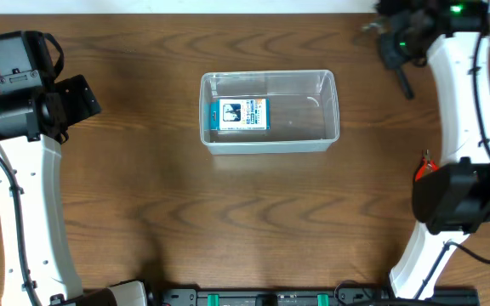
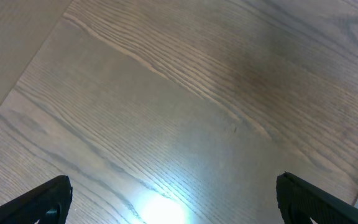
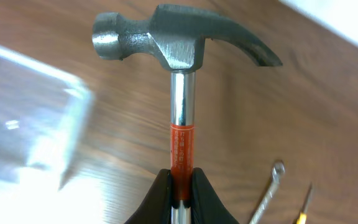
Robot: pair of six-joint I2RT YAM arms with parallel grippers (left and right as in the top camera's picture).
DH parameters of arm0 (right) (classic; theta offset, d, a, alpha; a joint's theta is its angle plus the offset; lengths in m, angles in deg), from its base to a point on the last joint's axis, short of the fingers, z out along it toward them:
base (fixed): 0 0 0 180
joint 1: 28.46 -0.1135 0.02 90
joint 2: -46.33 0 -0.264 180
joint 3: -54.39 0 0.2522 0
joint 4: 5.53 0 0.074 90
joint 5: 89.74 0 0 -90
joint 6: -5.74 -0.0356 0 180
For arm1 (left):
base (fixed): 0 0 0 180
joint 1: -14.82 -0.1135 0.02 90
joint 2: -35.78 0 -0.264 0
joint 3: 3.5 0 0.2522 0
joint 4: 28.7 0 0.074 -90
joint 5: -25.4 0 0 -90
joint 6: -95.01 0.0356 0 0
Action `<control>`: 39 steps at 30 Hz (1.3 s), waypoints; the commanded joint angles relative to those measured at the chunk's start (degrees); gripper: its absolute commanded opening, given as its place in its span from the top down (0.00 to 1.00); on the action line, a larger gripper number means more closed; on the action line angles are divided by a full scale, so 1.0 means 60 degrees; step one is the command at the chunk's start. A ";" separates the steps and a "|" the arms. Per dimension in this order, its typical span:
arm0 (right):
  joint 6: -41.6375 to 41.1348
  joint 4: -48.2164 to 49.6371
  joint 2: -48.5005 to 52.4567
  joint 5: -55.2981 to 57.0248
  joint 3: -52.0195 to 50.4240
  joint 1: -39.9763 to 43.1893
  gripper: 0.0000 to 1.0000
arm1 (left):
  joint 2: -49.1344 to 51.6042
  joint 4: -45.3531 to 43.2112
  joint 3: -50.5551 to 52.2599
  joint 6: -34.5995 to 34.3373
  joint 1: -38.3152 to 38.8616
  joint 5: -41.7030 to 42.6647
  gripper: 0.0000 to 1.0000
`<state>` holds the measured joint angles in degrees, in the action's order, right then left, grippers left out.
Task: Pack container
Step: 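Lift the hammer with the right gripper and carry it over the container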
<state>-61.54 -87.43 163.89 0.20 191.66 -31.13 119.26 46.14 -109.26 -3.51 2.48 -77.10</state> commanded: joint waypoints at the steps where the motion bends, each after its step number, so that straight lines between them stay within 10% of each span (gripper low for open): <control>1: 0.0641 -0.0018 -0.0353 -0.0069 0.0175 -0.0954 0.94 | 0.0018 -0.0007 -0.0018 0.0157 -0.0040 -0.0211 0.02; 17: 0.2229 0.0066 -0.0186 -0.0178 0.0069 -0.4328 0.93 | 0.0018 -0.0007 -0.0018 0.0157 -0.0040 -0.0211 0.02; 39: 0.2222 -0.0521 0.2579 -0.1253 0.0000 -0.4513 0.91 | 0.0018 -0.0007 -0.0018 0.0157 -0.0040 -0.0211 0.02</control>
<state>-49.02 -90.25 178.12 -4.69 191.50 -57.80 119.26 46.14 -109.26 -3.51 2.48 -77.10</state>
